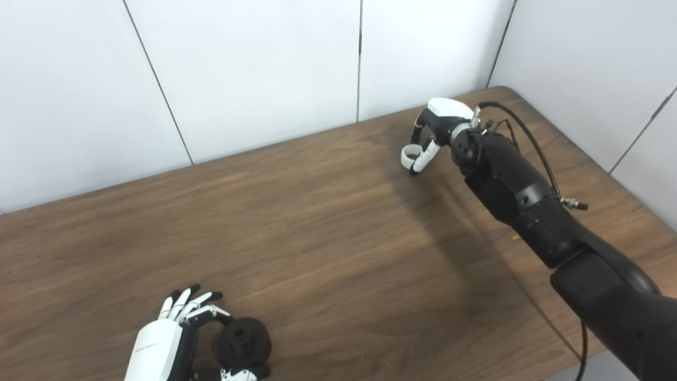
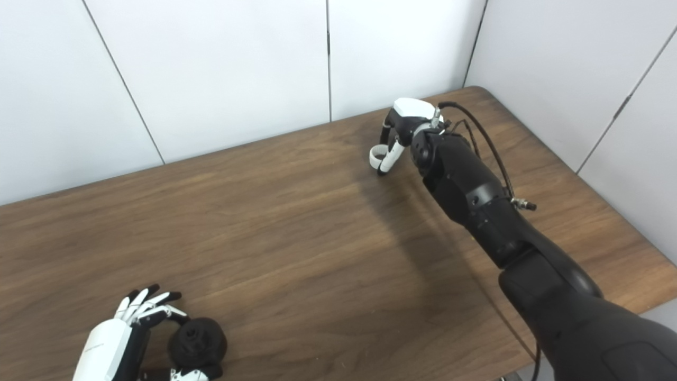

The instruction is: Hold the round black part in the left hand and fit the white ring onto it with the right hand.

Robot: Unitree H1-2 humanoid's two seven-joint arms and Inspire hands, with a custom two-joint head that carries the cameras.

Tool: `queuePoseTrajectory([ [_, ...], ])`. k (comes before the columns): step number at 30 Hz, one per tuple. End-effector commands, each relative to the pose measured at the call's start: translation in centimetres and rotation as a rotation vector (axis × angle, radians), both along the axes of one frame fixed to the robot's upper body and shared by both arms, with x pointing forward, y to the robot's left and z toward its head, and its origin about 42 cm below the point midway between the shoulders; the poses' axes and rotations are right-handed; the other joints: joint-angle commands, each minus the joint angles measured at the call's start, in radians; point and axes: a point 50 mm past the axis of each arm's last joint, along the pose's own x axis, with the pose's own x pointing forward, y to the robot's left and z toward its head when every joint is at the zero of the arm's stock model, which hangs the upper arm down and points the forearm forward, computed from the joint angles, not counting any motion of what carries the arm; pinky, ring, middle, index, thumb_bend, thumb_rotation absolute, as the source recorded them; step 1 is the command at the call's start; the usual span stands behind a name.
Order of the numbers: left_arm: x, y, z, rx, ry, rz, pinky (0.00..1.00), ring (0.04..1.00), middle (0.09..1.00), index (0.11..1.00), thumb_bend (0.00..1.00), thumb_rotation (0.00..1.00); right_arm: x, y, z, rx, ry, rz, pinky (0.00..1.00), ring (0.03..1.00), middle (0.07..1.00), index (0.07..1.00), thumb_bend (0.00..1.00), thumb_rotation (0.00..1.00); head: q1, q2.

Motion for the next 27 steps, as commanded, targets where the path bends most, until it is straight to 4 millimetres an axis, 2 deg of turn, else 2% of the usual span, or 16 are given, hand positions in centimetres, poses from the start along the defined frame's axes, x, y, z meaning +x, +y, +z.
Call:
queuePoseTrajectory([
  [1,-0.1,-0.3,0.5,0.008,-0.022,-0.007,1.0,0.95,0.827,0.486,0.52,0.05,0.5,-0.6,3.3,-0.031,-0.09,0.003,1.0,1.0,0.844,0.487,0.52,0.13,0.0,0.001],
  [10,-0.1,-0.4,0.5,0.01,-0.029,-0.006,1.0,0.951,0.827,0.485,0.52,0.05,0.1,-0.8,2.8,-0.057,-0.072,0.009,1.0,1.0,0.84,0.487,0.52,0.13,0.016,0.004],
  [16,-0.1,-0.6,0.6,0.011,-0.044,-0.012,1.0,0.942,0.819,0.486,0.52,0.05,-0.4,0.0,3.9,-0.075,-0.08,0.085,1.0,0.999,0.825,0.487,0.52,0.13,0.063,0.016],
  [22,-0.2,-1.2,0.4,0.012,-0.037,-0.013,1.0,0.944,0.823,0.485,0.52,0.05,-1.3,2.1,5.1,-0.124,-0.081,0.189,1.0,0.986,0.84,0.487,0.52,0.14,0.143,0.028],
  [27,-0.2,-1.8,0.2,0.017,-0.049,-0.017,1.0,0.935,0.82,0.485,0.52,0.05,-2.8,4.8,5.9,-0.125,-0.111,0.289,1.0,0.983,0.848,0.487,0.52,0.14,0.202,0.033],
])
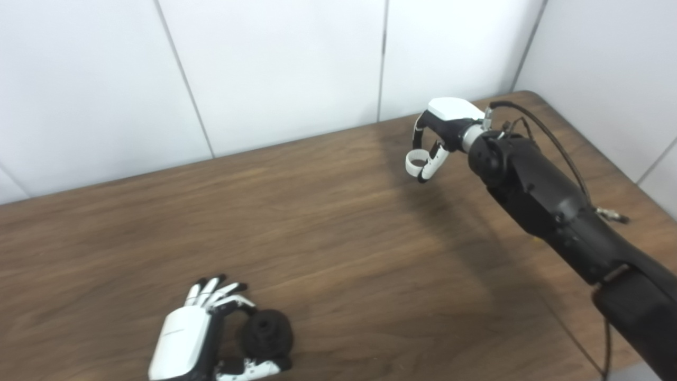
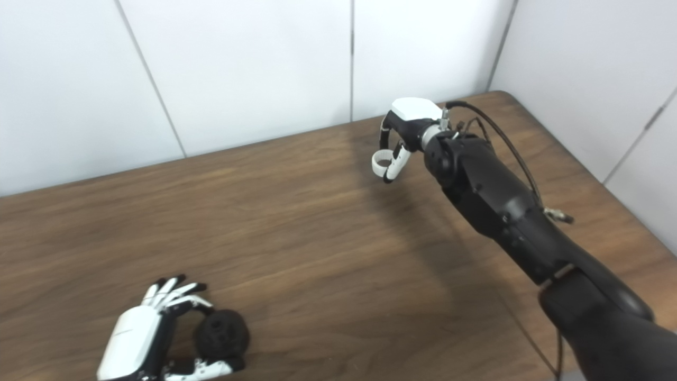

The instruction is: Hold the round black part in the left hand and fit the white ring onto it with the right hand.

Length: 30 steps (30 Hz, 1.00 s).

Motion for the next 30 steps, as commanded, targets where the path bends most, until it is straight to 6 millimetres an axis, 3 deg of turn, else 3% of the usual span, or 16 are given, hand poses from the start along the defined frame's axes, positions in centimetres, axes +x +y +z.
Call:
queuePoseTrajectory([
  [1,-0.1,-0.5,0.3,0.007,-0.032,-0.01,1.0,0.933,0.819,0.485,0.52,0.05,-0.3,0.8,2.7,-0.026,-0.087,0.05,1.0,0.981,0.847,0.487,0.52,0.14,0.008,0.001],
  [18,0.3,-3.3,0.0,0.015,-0.029,-0.007,1.0,0.951,0.831,0.485,0.52,0.05,-7.6,7.5,1.2,0.051,-0.151,0.369,1.0,0.959,0.837,0.484,0.52,0.13,0.173,0.005],
  [30,0.9,-4.8,-0.3,0.021,-0.041,-0.007,1.0,0.944,0.83,0.485,0.52,0.05,-11.4,11.2,2.1,0.089,-0.181,0.534,1.0,0.99,0.859,0.485,0.52,0.14,0.213,0.02],
])
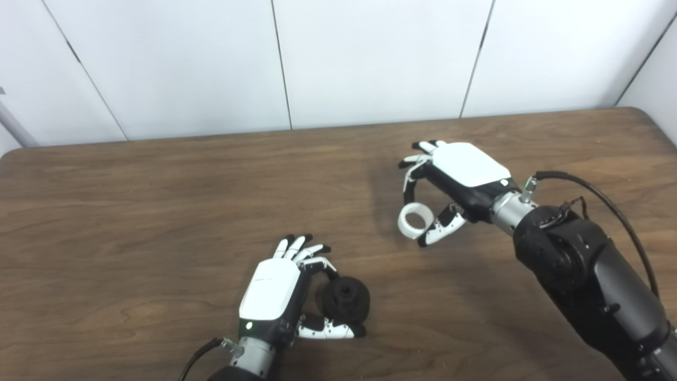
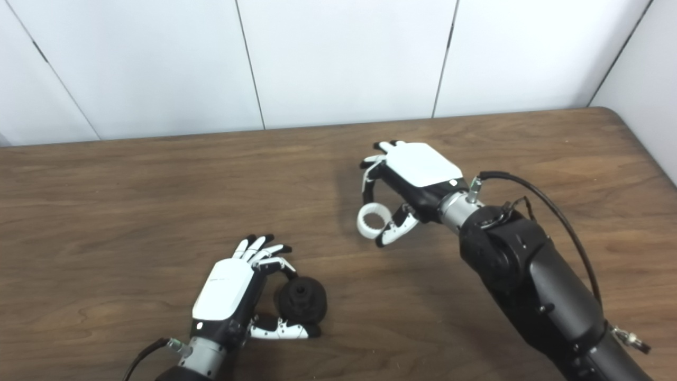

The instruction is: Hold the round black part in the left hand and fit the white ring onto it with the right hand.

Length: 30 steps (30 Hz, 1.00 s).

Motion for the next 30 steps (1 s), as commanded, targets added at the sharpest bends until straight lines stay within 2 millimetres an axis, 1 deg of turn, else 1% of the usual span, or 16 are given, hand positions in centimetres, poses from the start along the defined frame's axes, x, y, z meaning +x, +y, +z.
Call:
queuePoseTrajectory([
  [1,0.3,-0.3,0.0,0.017,-0.016,0.002,1.0,0.943,0.83,0.485,0.52,0.05,-0.6,0.8,1.9,0.008,-0.083,0.063,1.0,0.986,0.856,0.484,0.52,0.14,0.001,0.0],
  [4,0.4,-0.5,0.0,0.016,-0.018,0.002,1.0,0.94,0.83,0.485,0.52,0.05,-1.3,1.6,2.3,0.011,-0.093,0.095,1.0,0.991,0.859,0.484,0.52,0.14,0.005,0.004],
  [15,0.8,-0.9,-0.1,0.032,-0.03,0.0,1.0,0.934,0.821,0.485,0.52,0.05,-2.7,3.5,3.9,0.023,-0.105,0.169,1.0,0.997,0.852,0.484,0.52,0.14,0.019,0.018],
  [30,0.8,-1.3,0.1,0.05,-0.038,-0.006,1.0,0.926,0.815,0.484,0.52,0.05,-4.4,4.6,4.3,0.051,-0.072,0.225,1.0,0.997,0.855,0.484,0.52,0.14,0.032,0.034],
])
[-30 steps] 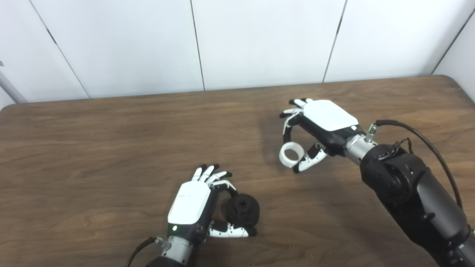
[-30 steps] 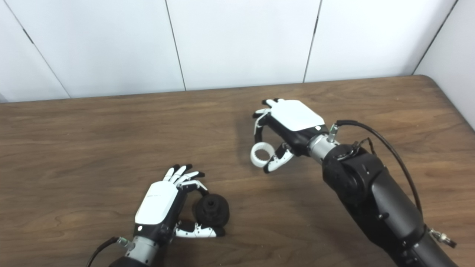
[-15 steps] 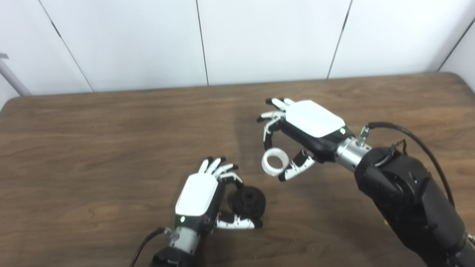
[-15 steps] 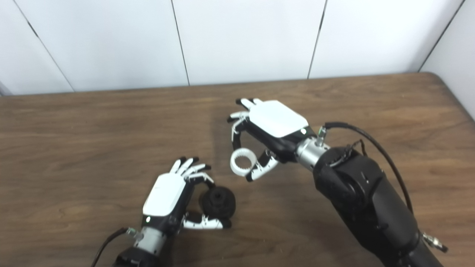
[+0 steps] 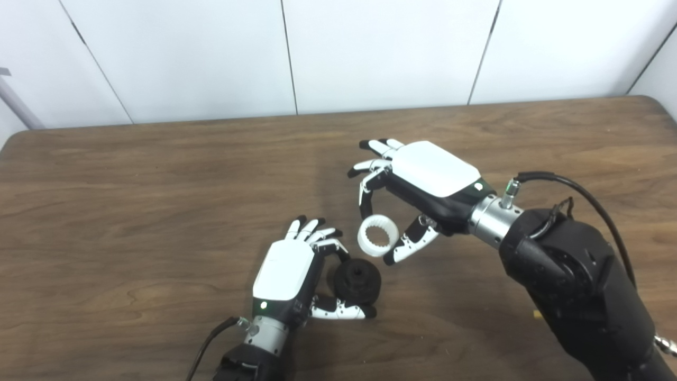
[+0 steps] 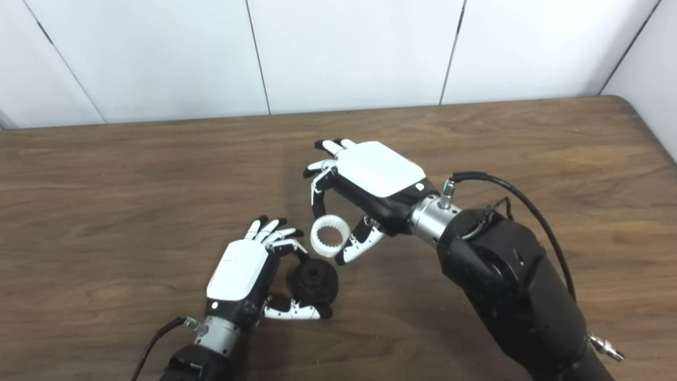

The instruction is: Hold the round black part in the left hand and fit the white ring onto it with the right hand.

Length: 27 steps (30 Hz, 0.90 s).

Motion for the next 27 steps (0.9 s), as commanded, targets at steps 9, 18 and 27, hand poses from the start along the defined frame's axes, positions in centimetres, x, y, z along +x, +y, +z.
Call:
queuePoseTrajectory([
  [9,0.1,-0.4,0.3,0.021,-0.014,0.006,1.0,0.924,0.813,0.484,0.52,0.05,-0.7,0.2,0.7,0.014,-0.029,0.041,1.0,0.998,0.868,0.485,0.52,0.14,0.008,0.008],
  [18,0.2,-0.5,0.5,0.015,-0.015,0.011,1.0,0.923,0.813,0.485,0.52,0.05,-0.8,0.1,-0.4,-0.004,-0.011,0.05,1.0,1.0,0.872,0.485,0.52,0.14,0.011,0.012],
  [27,0.2,-0.6,0.5,0.014,-0.019,0.012,1.0,0.922,0.812,0.485,0.52,0.05,-0.9,0.1,-1.0,-0.022,0.001,0.058,1.0,1.0,0.869,0.485,0.52,0.14,0.014,0.015],
])
